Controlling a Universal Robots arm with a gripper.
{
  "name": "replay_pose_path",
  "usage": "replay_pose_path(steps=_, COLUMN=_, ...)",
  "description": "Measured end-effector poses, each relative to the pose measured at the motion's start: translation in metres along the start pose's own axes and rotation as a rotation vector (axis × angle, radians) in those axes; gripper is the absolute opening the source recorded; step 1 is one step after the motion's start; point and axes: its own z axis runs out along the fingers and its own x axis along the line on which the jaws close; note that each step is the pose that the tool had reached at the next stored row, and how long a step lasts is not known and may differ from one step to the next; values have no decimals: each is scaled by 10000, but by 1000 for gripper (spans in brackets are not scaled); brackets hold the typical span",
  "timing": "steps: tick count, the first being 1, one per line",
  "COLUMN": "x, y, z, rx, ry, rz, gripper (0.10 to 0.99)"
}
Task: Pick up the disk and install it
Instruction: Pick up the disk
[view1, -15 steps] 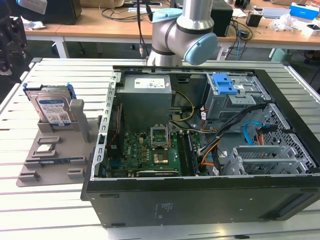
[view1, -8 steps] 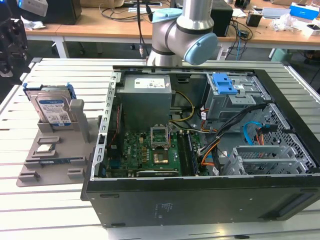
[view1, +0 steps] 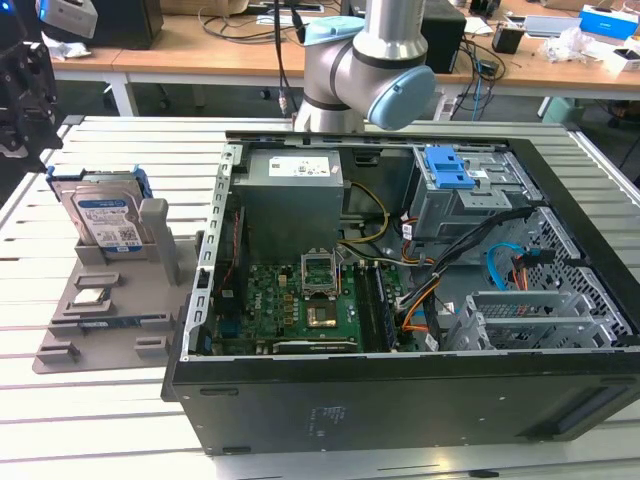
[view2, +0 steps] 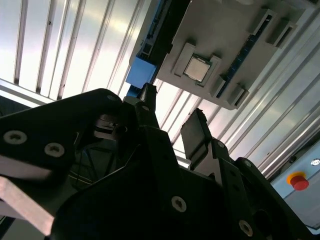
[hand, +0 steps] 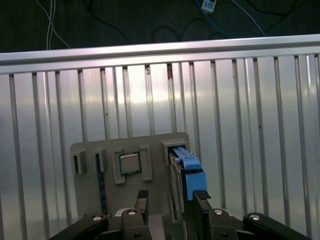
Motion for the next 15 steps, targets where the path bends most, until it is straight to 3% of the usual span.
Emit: replay_pose_path(steps=15, x=3, y=-2, z=107, rx=0, ry=0, rz=0, gripper=478)
